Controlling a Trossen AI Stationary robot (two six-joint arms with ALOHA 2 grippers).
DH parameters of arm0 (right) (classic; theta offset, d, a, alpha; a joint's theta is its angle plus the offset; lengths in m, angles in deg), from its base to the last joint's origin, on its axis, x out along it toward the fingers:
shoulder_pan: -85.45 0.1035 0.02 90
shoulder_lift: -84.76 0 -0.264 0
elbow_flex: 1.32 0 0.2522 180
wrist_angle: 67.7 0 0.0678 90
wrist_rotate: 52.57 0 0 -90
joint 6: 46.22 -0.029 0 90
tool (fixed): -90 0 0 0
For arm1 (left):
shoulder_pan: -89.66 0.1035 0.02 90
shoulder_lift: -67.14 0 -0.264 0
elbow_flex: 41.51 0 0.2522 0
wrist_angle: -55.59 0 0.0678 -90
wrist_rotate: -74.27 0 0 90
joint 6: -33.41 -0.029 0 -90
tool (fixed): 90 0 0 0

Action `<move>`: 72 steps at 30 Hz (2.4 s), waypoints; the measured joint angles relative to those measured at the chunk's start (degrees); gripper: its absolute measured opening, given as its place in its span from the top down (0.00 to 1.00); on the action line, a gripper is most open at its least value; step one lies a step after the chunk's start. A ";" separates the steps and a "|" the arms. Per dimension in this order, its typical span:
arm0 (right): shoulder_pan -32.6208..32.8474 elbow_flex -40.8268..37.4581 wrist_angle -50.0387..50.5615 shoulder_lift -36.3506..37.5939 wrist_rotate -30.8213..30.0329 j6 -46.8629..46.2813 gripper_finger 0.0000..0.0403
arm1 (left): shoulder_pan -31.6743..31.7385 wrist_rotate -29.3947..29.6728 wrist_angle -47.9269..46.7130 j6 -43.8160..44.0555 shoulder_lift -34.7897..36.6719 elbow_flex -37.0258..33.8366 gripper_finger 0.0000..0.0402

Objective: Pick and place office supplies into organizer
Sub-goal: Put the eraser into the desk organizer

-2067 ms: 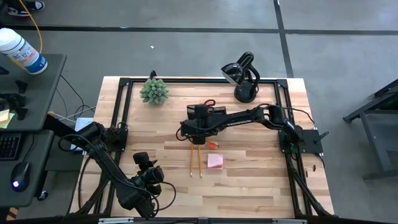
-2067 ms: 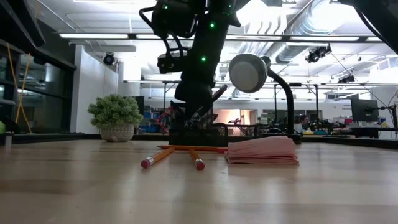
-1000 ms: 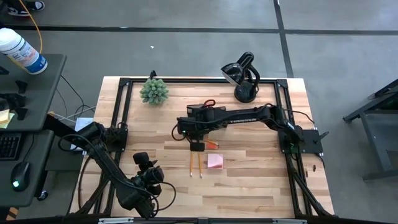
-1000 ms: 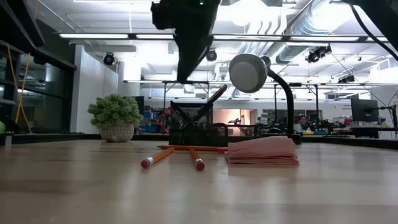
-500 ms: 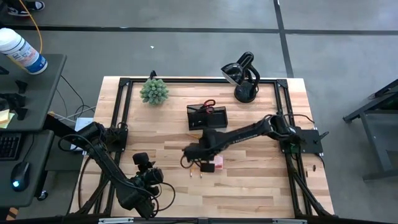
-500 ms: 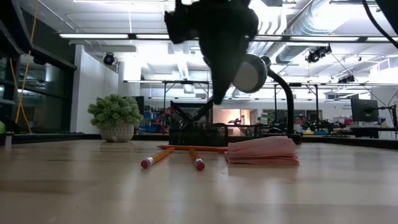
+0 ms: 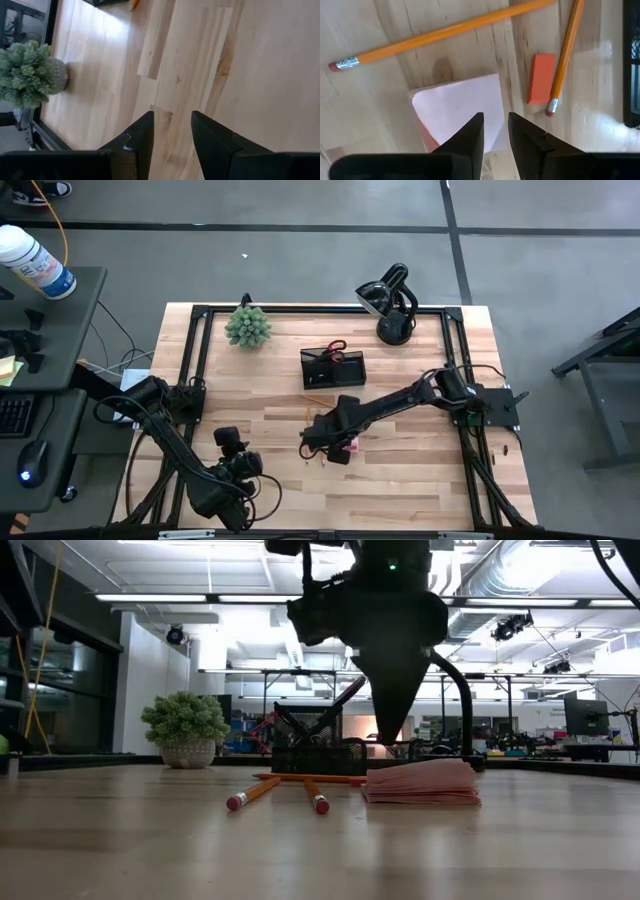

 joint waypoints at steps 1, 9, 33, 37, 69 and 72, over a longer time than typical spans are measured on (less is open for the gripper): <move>-0.16 -0.02 -0.16 0.09 0.02 0.44 0.79 | 0.00 -0.19 0.64 -0.63 0.00 0.00 0.70; -4.93 0.00 -1.35 0.89 5.16 5.76 0.79 | 0.00 -0.26 3.19 -2.50 0.00 0.01 0.70; -12.45 0.00 -1.40 0.89 15.01 10.63 0.79 | 0.09 -2.55 10.54 -6.31 0.02 1.81 0.70; -12.60 0.00 -2.85 0.89 14.10 11.46 0.79 | 0.09 -5.01 12.02 -6.26 0.02 3.62 0.70; -13.28 0.02 -4.92 -2.58 10.79 13.85 0.58 | 0.09 -11.44 22.90 0.80 0.02 7.67 0.70; -13.28 0.02 -4.95 -2.58 12.35 13.90 0.58 | 0.09 -11.44 21.84 0.80 0.02 7.67 0.70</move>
